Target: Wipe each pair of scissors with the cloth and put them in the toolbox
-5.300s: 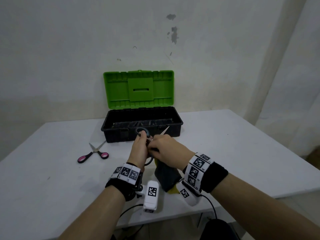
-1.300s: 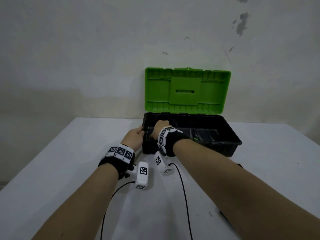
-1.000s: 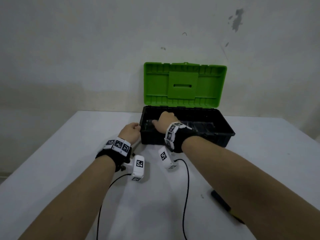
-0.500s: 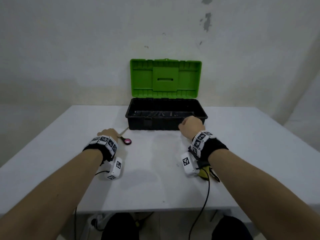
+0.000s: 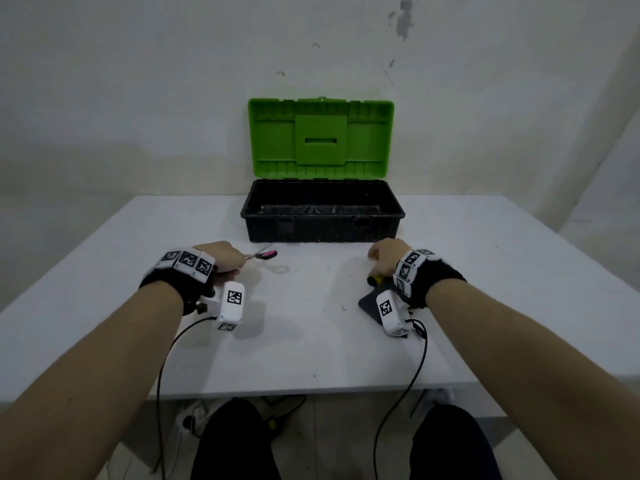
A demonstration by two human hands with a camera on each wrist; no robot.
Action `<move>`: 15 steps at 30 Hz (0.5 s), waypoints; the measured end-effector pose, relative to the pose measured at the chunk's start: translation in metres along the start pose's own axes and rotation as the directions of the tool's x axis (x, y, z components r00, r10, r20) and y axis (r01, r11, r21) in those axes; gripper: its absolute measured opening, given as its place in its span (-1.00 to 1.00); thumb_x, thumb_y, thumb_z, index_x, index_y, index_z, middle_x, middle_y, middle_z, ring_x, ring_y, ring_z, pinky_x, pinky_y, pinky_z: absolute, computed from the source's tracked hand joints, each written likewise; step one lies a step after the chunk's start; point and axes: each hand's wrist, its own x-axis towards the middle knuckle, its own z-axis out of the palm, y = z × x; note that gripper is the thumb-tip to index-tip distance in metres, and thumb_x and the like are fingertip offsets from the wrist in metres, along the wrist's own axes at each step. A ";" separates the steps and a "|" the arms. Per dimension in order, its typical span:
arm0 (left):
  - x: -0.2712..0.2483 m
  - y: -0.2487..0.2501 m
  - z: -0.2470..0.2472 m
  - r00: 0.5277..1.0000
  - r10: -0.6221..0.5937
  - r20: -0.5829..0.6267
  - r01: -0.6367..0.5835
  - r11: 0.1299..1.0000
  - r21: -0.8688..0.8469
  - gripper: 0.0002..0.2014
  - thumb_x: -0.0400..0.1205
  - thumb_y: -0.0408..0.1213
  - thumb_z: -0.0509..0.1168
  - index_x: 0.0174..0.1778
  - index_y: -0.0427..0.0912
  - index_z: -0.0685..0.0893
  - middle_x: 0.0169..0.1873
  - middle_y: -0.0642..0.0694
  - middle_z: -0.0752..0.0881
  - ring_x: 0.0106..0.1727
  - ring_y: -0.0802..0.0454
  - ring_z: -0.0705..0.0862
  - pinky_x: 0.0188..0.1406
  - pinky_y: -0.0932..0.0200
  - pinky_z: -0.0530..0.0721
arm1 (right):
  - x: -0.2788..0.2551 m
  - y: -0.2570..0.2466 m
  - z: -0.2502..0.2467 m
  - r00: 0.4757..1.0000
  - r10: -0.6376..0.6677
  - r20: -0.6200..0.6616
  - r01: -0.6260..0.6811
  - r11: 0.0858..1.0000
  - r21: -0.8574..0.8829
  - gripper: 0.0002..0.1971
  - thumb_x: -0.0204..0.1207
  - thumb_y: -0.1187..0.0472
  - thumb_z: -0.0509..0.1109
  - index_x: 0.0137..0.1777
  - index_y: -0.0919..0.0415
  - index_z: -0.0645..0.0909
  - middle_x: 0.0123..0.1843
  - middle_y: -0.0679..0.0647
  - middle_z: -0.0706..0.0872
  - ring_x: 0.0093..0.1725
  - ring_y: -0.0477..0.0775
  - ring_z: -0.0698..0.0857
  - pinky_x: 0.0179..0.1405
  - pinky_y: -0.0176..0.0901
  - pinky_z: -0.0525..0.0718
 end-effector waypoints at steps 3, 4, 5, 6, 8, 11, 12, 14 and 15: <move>-0.011 0.008 0.010 0.996 0.046 0.078 -0.028 0.975 -0.220 -0.84 0.66 -0.46 0.23 -0.21 -0.40 0.64 -0.26 -0.29 0.71 -0.37 -0.10 0.58 -0.28 0.11 0.56 | -0.004 0.001 -0.001 1.000 -0.022 -0.014 0.021 0.998 -0.054 -0.70 0.68 0.17 0.22 0.26 0.31 0.64 0.33 0.16 0.66 0.27 0.18 0.65 0.26 -0.10 0.63; -0.015 0.013 0.016 0.992 0.075 0.098 -0.045 0.960 -0.277 -0.85 0.65 -0.49 0.23 -0.21 -0.41 0.64 -0.24 -0.33 0.69 -0.35 -0.11 0.58 -0.28 0.10 0.58 | -0.008 0.002 -0.001 1.000 -0.002 -0.023 0.001 0.999 -0.052 -0.69 0.71 0.20 0.12 0.20 0.35 0.63 0.30 0.22 0.66 0.25 0.20 0.66 0.20 -0.10 0.61; -0.022 0.019 0.023 0.987 0.112 0.113 -0.069 0.941 -0.331 -0.85 0.65 -0.53 0.22 -0.23 -0.41 0.62 -0.24 -0.34 0.66 -0.36 -0.11 0.56 -0.34 0.13 0.60 | -0.011 0.004 -0.001 1.000 0.007 -0.028 -0.008 0.999 -0.046 -0.67 0.72 0.21 0.09 0.22 0.37 0.62 0.28 0.25 0.65 0.24 0.21 0.66 0.16 -0.10 0.61; -0.028 0.025 0.032 0.981 0.153 0.119 -0.097 0.919 -0.382 -0.84 0.65 -0.55 0.22 -0.25 -0.38 0.59 -0.26 -0.33 0.62 -0.39 -0.09 0.54 -0.44 0.19 0.61 | -0.013 0.006 0.000 0.999 -0.002 -0.033 0.000 0.999 -0.049 -0.68 0.71 0.21 0.10 0.24 0.36 0.61 0.26 0.26 0.65 0.22 0.22 0.66 0.14 -0.09 0.61; -0.038 0.036 0.053 0.969 0.215 0.123 -0.137 0.880 -0.455 -0.83 0.64 -0.58 0.23 -0.25 -0.31 0.53 -0.31 -0.32 0.59 -0.43 -0.06 0.55 -0.56 0.27 0.62 | -0.017 0.012 0.002 0.998 -0.028 -0.061 0.021 0.994 -0.104 -0.71 0.66 0.21 0.19 0.23 0.32 0.63 0.22 0.25 0.67 0.17 0.23 0.68 0.08 -0.08 0.65; -0.046 0.050 0.087 0.952 0.283 0.114 -0.197 0.856 -0.478 -0.84 0.60 -0.55 0.28 -0.19 -0.22 0.52 -0.34 -0.25 0.63 -0.40 -0.04 0.59 -0.48 0.21 0.62 | -0.015 0.021 0.007 0.990 0.017 -0.141 -0.023 0.999 -0.046 -0.80 0.61 0.26 0.26 0.06 0.33 0.68 0.12 0.25 0.73 0.01 0.23 0.71 -0.05 -0.07 0.69; -0.046 0.054 0.095 0.946 0.305 0.112 -0.222 0.857 -0.465 -0.85 0.58 -0.53 0.30 -0.17 -0.20 0.53 -0.31 -0.23 0.66 -0.36 -0.03 0.60 -0.44 0.19 0.59 | -0.015 0.024 0.008 0.984 0.032 -0.175 -0.031 0.999 0.010 -0.81 0.60 0.25 0.27 0.01 0.31 0.69 0.09 0.25 0.74 -0.05 0.23 0.69 -0.06 -0.07 0.70; -0.046 0.061 0.104 0.937 0.333 0.107 -0.261 0.869 -0.420 -0.88 0.56 -0.50 0.30 -0.13 -0.18 0.57 -0.23 -0.22 0.70 -0.28 -0.04 0.59 -0.38 0.18 0.55 | -0.016 0.032 0.007 0.972 0.014 -0.235 0.008 0.996 0.091 -0.80 0.57 0.18 0.29 0.00 0.23 0.72 0.10 0.22 0.72 -0.02 0.23 0.68 0.05 0.00 0.71; -0.046 0.064 0.105 0.935 0.342 0.095 -0.276 0.868 -0.413 -0.88 0.56 -0.50 0.29 -0.13 -0.18 0.57 -0.24 -0.21 0.69 -0.28 -0.04 0.57 -0.38 0.17 0.53 | -0.017 0.036 0.006 0.957 -0.012 -0.291 0.049 0.991 0.122 -0.79 0.56 0.13 0.30 0.01 0.17 0.73 0.12 0.19 0.69 0.06 0.24 0.66 0.12 0.06 0.69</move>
